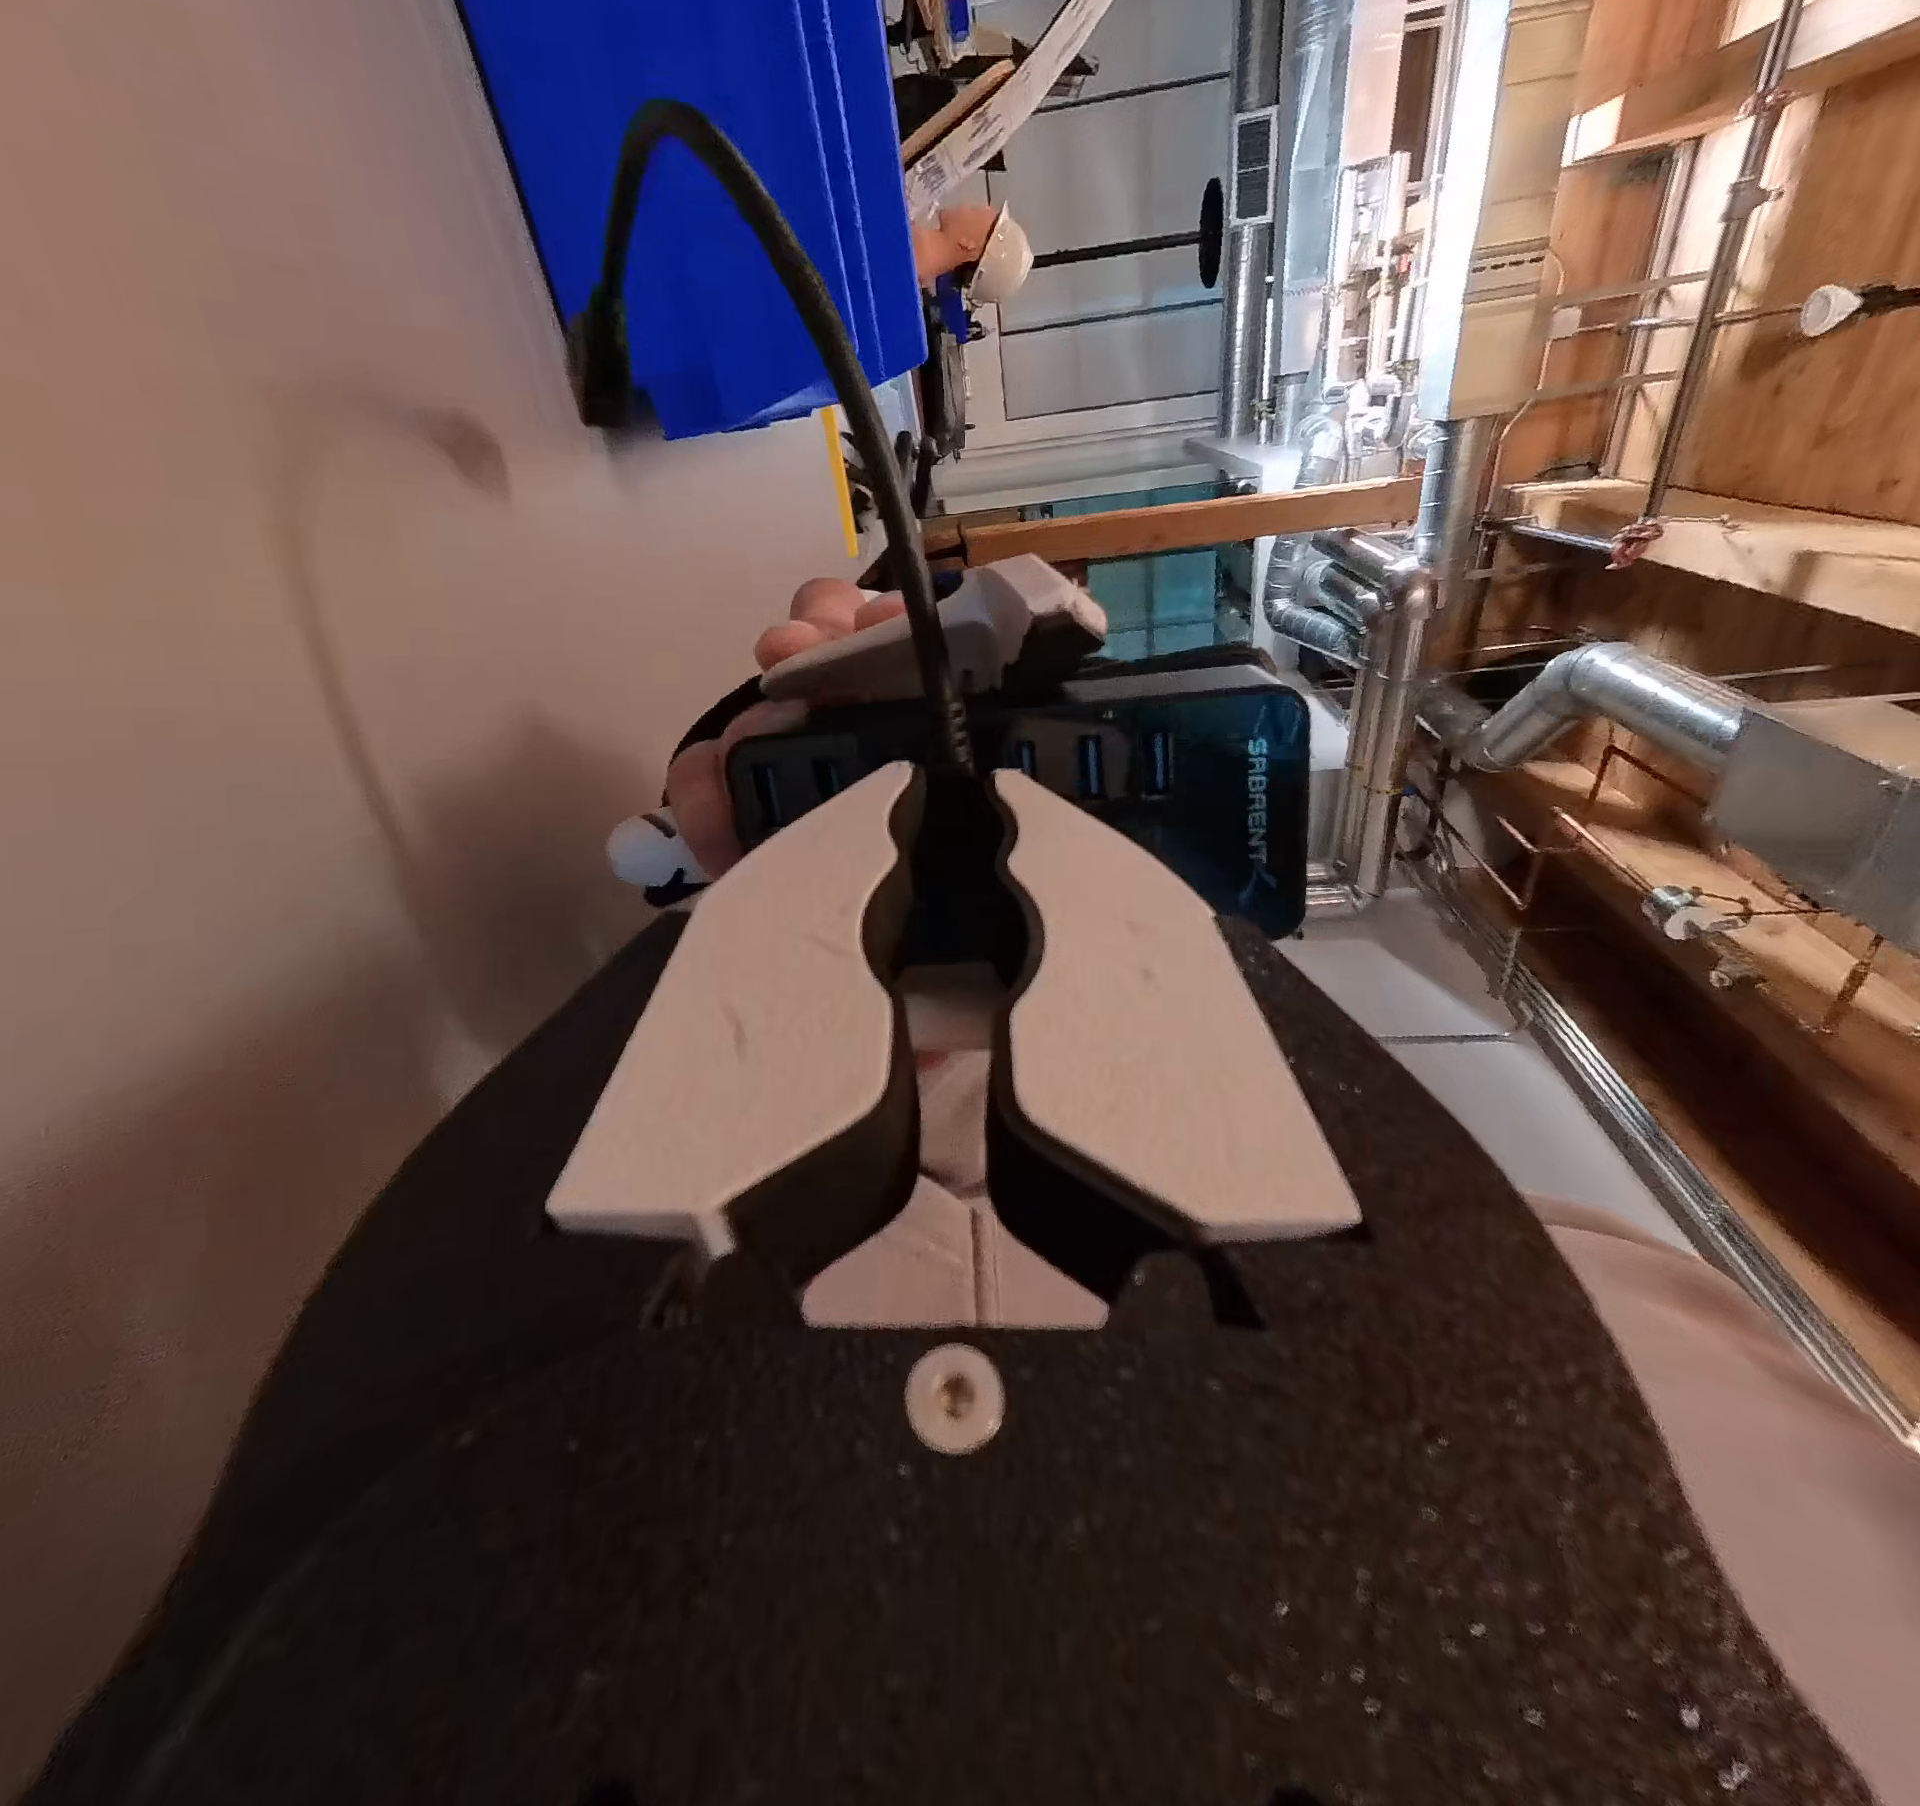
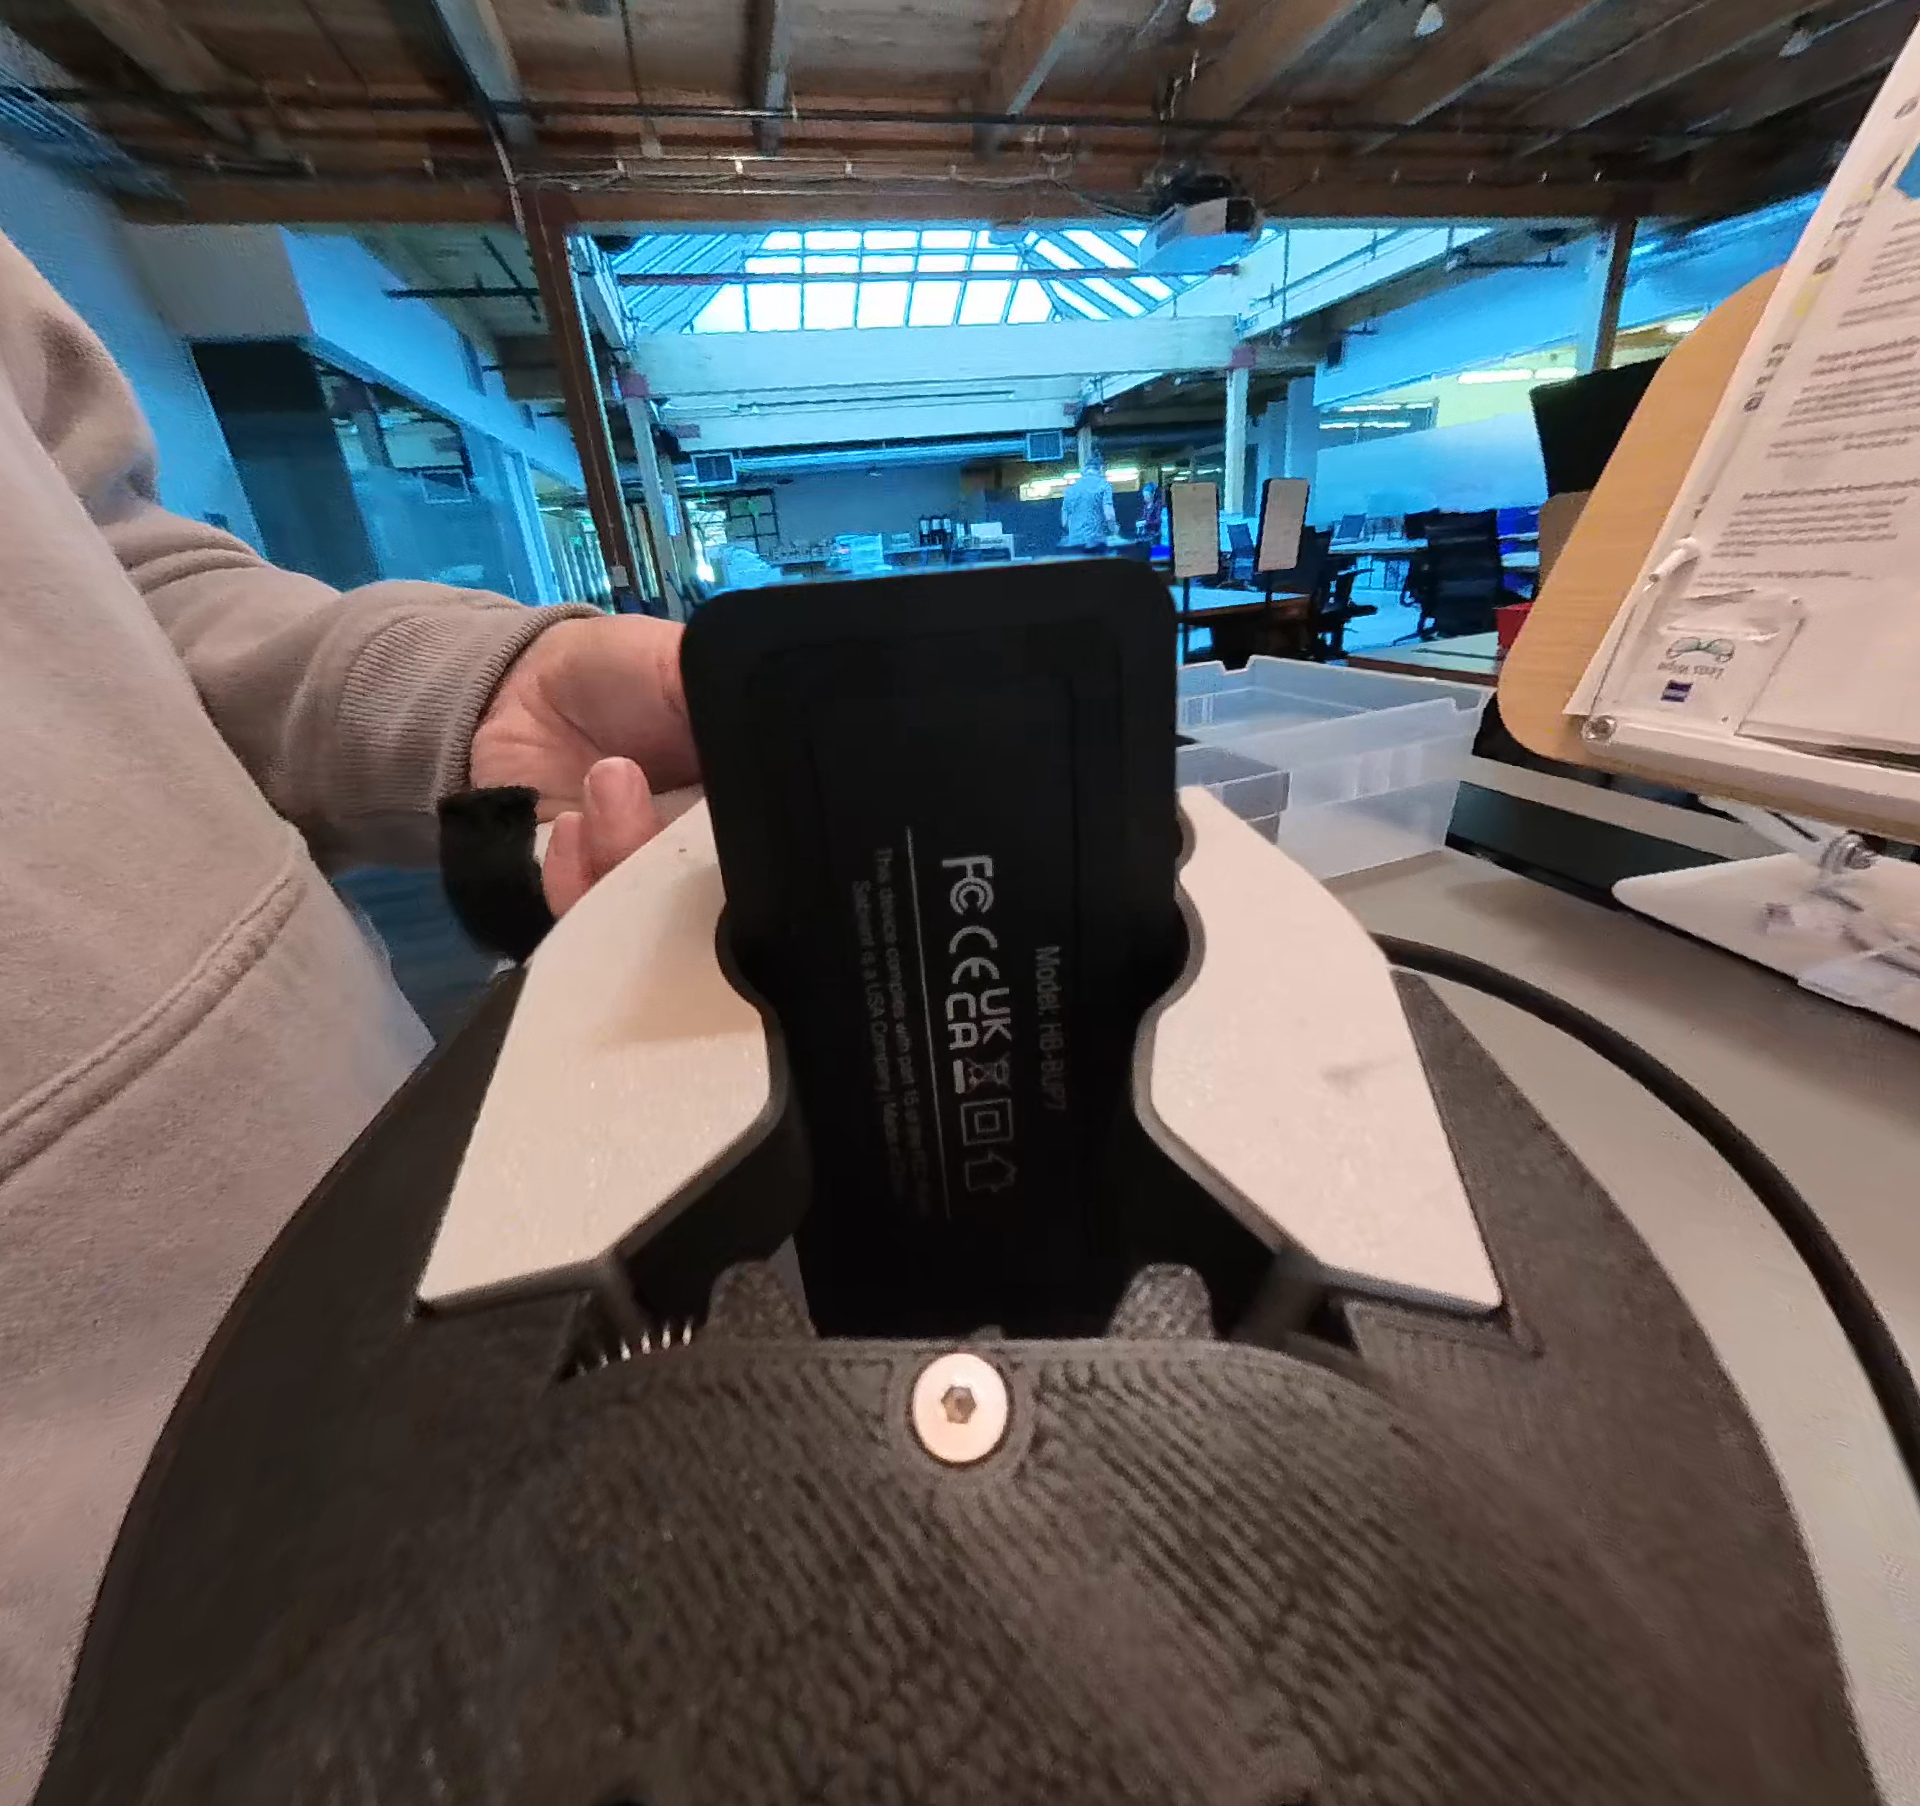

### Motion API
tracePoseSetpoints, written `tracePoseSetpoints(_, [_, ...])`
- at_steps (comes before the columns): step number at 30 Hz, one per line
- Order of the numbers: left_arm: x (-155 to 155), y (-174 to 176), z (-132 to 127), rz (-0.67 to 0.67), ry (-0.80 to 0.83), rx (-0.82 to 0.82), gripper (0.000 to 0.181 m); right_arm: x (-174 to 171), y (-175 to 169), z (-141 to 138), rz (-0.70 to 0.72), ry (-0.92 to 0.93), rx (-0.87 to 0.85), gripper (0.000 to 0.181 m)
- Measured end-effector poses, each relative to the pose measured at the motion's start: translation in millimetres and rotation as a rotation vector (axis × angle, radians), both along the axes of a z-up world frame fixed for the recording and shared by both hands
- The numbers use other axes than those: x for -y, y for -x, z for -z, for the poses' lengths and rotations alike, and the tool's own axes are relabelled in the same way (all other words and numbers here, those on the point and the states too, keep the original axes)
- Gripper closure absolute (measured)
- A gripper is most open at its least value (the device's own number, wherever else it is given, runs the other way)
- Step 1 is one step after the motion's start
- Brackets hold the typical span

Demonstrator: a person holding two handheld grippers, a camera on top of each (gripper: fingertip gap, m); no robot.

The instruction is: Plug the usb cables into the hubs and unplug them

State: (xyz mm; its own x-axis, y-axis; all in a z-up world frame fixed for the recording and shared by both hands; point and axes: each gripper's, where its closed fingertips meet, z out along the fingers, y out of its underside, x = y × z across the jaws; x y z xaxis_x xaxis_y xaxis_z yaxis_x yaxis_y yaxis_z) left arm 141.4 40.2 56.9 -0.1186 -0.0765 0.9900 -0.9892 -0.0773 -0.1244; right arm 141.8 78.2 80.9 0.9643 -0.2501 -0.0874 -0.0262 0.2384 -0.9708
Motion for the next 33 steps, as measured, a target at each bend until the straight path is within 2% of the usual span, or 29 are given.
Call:
tracePoseSetpoints(3, [-2,3,2,0.020,0.001,0.000,0.173,-2,4,4,-0.012,0.050,0.022,0.109])
tracePoseSetpoints(6, [-2,4,-4,0.027,0.009,0.099,0.172,0,3,-2,0.005,0.012,0.031,0.109])
tracePoseSetpoints(8, [-8,-1,-7,0.009,-0.069,0.258,0.163,5,-5,-3,0.053,0.008,0.010,0.109])
tracePoseSetpoints(11, [-21,-13,-16,-0.068,-0.345,0.629,0.138,15,-14,5,0.105,0.066,-0.022,0.110])
tracePoseSetpoints(13, [-16,-7,-29,-0.034,-0.465,0.771,0.112,19,-22,12,0.174,0.130,-0.018,0.110])
tracePoseSetpoints(14, [-10,0,-34,0.008,-0.490,0.798,0.111,18,-25,17,0.209,0.171,-0.015,0.110])
tracePoseSetpoints(16, [2,8,-37,0.070,-0.542,0.818,0.112,13,-31,27,0.264,0.267,0.001,0.110])
tracePoseSetpoints(18, [9,5,-33,0.084,-0.603,0.832,0.126,7,-35,32,0.305,0.332,0.020,0.110])
tracePoseSetpoints(22, [8,-8,-16,0.081,-0.748,0.902,0.141,-2,-34,27,0.334,0.322,0.014,0.109])
tracePoseSetpoints(25, [6,-12,-9,0.093,-0.801,0.961,0.147,2,-39,39,0.373,0.414,-0.005,0.110])
tracePoseSetpoints(27, [3,-16,-13,0.071,-0.828,0.996,0.153,1,-41,42,0.381,0.430,-0.030,0.110])
tracePoseSetpoints(33, [-2,-25,-29,-0.004,-0.849,1.009,0.154,-7,-45,31,0.420,0.381,-0.076,0.108])
